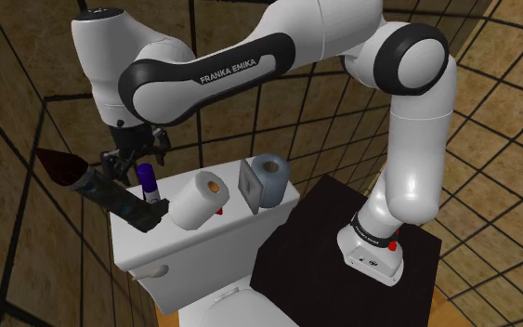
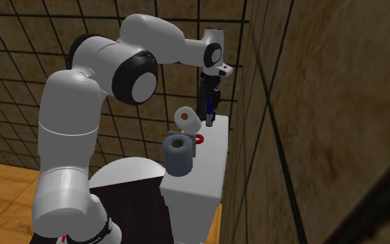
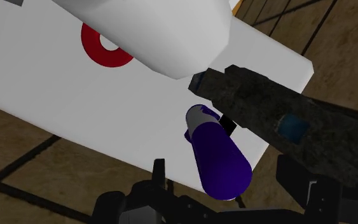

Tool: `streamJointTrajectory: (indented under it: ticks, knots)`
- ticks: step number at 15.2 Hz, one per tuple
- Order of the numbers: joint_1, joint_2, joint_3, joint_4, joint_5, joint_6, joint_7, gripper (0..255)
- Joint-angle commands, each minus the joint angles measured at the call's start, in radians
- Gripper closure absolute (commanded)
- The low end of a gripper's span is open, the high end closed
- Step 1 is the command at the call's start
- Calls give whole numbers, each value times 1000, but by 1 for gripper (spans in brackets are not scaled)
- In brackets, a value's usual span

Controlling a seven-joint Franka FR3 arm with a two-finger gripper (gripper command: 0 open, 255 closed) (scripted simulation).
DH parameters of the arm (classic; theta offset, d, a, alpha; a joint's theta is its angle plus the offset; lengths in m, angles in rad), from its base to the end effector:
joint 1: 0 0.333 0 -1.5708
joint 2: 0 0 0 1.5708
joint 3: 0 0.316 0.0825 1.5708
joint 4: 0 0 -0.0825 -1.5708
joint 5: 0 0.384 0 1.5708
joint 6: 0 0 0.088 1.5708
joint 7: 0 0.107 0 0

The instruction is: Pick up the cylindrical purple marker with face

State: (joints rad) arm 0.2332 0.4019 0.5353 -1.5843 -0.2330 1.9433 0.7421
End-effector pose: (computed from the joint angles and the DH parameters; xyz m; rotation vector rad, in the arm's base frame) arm 0.5175 0.4172 0.4321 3.1383 0.1148 0.0371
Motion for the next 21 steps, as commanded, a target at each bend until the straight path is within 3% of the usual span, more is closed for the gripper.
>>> streamJointTrajectory:
  ticks: [1,2,11,21]
  knots:
    - [2,12,0,-20,-1,8,0,0]
    - [1,14,-1,-18,-1,8,-1,255]
    - [2,12,0,-20,-1,8,1,255]
    - [5,-14,10,80,18,-114,-14,255]
